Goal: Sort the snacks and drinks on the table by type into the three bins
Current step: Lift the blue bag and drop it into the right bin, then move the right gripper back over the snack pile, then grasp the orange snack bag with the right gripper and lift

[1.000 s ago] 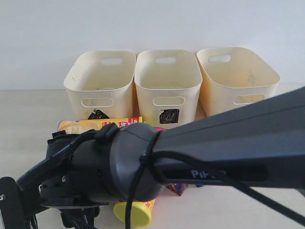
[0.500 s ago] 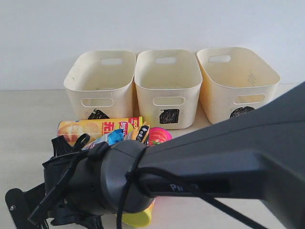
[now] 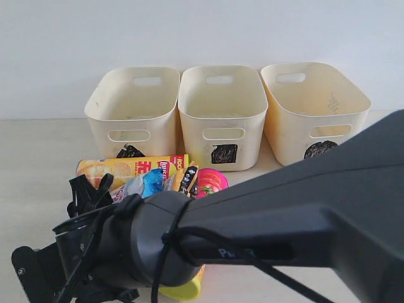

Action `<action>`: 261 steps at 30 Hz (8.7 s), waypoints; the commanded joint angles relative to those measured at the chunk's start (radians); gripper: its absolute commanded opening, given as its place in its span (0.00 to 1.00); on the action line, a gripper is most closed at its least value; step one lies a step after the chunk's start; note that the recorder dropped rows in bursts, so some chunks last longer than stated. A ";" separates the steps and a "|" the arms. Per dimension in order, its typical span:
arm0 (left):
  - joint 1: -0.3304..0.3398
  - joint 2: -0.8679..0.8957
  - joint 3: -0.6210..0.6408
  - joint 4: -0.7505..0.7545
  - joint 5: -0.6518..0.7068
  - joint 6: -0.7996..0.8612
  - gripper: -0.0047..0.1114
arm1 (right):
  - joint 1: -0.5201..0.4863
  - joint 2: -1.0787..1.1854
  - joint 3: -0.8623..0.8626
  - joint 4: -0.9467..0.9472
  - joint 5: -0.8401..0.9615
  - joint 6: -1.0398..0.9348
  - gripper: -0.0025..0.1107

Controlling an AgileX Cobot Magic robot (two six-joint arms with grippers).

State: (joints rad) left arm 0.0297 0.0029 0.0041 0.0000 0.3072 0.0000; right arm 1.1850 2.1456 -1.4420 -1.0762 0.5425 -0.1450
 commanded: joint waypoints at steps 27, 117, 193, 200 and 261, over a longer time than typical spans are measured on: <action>0.000 -0.003 -0.004 -0.007 -0.014 -0.009 0.08 | 0.050 -0.093 -0.006 -0.244 0.151 0.151 0.02; 0.000 -0.003 -0.004 -0.007 -0.014 -0.009 0.08 | -0.993 -0.493 0.115 -0.668 -0.637 1.553 0.03; 0.000 -0.003 -0.004 -0.007 -0.014 -0.009 0.08 | -0.150 -0.641 0.445 0.804 -0.419 -0.107 0.02; 0.000 -0.003 -0.004 -0.007 -0.014 -0.009 0.08 | -0.139 -0.513 0.445 0.782 -0.505 -0.287 0.11; 0.000 -0.003 -0.004 -0.007 -0.014 -0.009 0.08 | 0.023 0.100 -0.004 -0.060 0.358 0.145 0.32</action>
State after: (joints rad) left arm 0.0297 0.0029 0.0041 0.0000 0.3072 0.0000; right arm 1.2169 2.2459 -1.4423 -1.1427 0.9044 0.0000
